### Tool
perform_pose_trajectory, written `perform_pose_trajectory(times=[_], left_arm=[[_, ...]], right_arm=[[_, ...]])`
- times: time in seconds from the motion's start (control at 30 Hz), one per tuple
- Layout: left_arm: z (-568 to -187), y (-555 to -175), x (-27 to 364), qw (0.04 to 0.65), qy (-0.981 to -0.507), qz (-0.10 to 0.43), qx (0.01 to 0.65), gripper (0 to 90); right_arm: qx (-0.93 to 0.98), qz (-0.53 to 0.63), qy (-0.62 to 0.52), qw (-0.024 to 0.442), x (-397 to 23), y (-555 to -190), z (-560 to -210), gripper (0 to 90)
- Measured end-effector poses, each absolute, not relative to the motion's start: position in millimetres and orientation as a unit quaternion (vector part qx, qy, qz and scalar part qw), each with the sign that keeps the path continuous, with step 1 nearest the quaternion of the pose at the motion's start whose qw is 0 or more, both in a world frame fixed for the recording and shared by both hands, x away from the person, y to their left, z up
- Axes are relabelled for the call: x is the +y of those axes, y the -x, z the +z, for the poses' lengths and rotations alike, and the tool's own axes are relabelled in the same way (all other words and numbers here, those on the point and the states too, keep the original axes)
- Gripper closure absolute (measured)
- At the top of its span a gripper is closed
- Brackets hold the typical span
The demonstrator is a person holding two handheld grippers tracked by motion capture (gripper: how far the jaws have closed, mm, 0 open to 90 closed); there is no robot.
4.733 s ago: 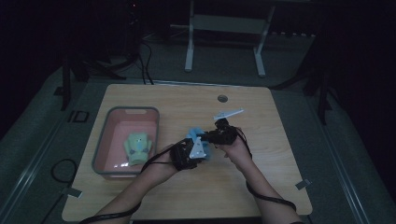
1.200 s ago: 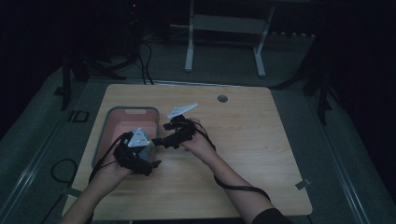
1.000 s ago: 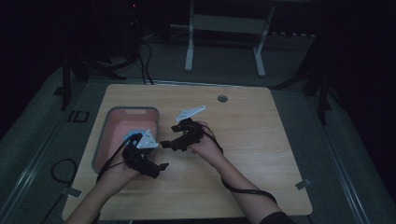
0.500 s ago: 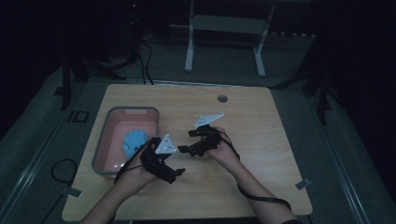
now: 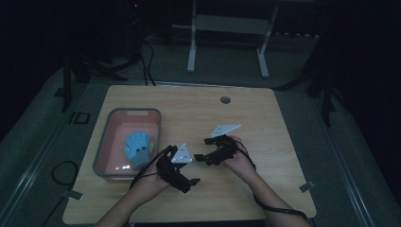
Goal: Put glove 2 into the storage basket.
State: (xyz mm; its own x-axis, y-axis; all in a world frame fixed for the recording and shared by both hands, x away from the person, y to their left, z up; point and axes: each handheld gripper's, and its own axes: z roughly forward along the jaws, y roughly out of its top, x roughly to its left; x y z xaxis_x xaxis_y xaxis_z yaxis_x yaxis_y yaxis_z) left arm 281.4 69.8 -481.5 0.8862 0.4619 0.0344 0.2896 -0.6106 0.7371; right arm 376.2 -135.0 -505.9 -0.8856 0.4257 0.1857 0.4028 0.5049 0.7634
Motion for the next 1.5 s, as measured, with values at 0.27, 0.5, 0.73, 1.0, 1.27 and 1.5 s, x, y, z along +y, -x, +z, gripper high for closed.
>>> perform_pose_trajectory(times=[0.27,0.5,0.73,1.0,1.27,1.5], left_arm=[[-495,-279,55,0.385,-0.897,0.097,0.194,2.4],[-509,-277,45,0.388,-0.898,0.081,0.189,2.4],[-522,-276,39,0.393,-0.898,0.075,0.182,2.3],[-538,-273,33,0.392,-0.902,0.064,0.17,2.4],[-549,-268,28,0.389,-0.905,0.077,0.155,2.4],[-556,-267,29,0.387,-0.907,0.073,0.151,2.4]], right_arm=[[0.864,0.435,-0.254,0.013,-157,-371,-517,14.2],[0.861,0.438,-0.26,0.014,-172,-365,-525,14.2],[0.862,0.433,-0.26,0.025,-187,-356,-531,14.2],[0.856,0.438,-0.272,0.024,-206,-348,-540,14.1],[0.853,0.437,-0.282,0.031,-224,-337,-545,14.1],[0.848,0.446,-0.284,0.042,-238,-330,-548,14.1]])
